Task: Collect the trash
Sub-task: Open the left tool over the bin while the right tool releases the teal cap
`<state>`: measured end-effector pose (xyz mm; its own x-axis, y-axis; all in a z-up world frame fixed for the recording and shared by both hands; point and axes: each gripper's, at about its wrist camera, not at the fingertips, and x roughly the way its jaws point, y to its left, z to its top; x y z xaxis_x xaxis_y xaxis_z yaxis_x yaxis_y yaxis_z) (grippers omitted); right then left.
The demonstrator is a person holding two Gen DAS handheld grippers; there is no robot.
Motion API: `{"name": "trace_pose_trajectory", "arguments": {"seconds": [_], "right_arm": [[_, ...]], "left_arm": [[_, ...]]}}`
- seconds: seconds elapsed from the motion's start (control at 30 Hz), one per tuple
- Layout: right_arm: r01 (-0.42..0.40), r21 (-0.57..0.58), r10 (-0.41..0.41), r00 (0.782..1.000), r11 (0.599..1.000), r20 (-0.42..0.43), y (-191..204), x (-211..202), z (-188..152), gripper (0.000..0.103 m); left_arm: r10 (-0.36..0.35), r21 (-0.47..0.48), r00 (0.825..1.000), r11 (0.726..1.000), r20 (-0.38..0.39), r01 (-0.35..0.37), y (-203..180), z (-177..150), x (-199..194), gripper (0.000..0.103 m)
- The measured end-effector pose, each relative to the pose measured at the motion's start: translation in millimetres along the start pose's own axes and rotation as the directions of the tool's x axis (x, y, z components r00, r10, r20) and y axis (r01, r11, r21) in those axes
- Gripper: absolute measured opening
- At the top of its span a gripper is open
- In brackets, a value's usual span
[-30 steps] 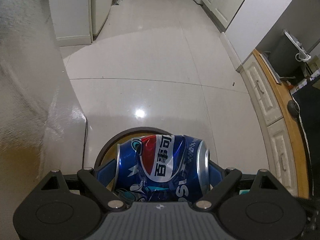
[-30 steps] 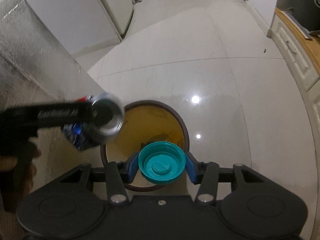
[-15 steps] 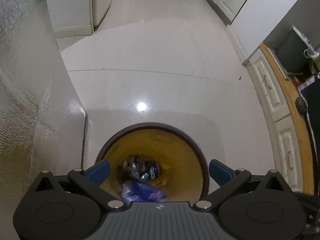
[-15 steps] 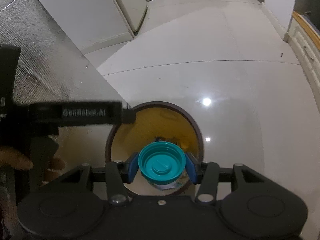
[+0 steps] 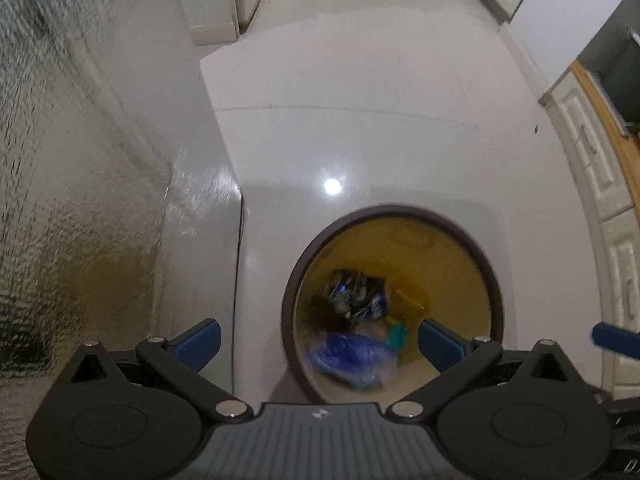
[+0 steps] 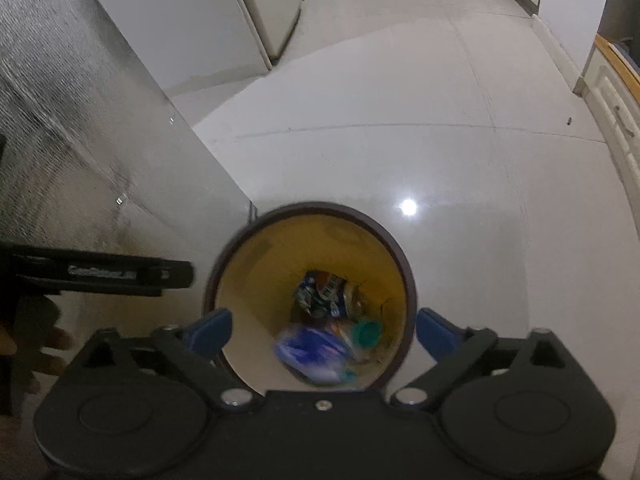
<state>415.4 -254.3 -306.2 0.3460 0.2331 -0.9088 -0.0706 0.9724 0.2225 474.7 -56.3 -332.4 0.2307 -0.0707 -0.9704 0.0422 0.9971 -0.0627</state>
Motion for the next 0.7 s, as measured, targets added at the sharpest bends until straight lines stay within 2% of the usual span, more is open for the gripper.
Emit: {"name": "trace_pose_trajectory", "arguments": {"seconds": [0.27, 0.37, 0.7], "right_arm": [[0.057, 0.0, -0.057, 0.998, 0.998, -0.04, -4.1, -3.9, -5.6, 0.103], [0.057, 0.012, -0.056, 0.997, 0.998, -0.044, -4.6, -8.9, -5.1, 0.103], [0.066, 0.037, -0.066, 0.998, 0.997, -0.018, -8.3, -36.7, -3.6, 0.103]], "left_arm": [[0.002, 0.039, 0.999, 0.999, -0.032, -0.001, 3.8, -8.0, -8.3, 0.103], [0.001, 0.052, 1.0, 0.999, -0.031, 0.001, 3.3, -12.2, -15.9, 0.103], [-0.01, 0.074, 1.0, 0.997, -0.01, 0.011, -1.1, -22.7, -48.1, 0.103]]}}
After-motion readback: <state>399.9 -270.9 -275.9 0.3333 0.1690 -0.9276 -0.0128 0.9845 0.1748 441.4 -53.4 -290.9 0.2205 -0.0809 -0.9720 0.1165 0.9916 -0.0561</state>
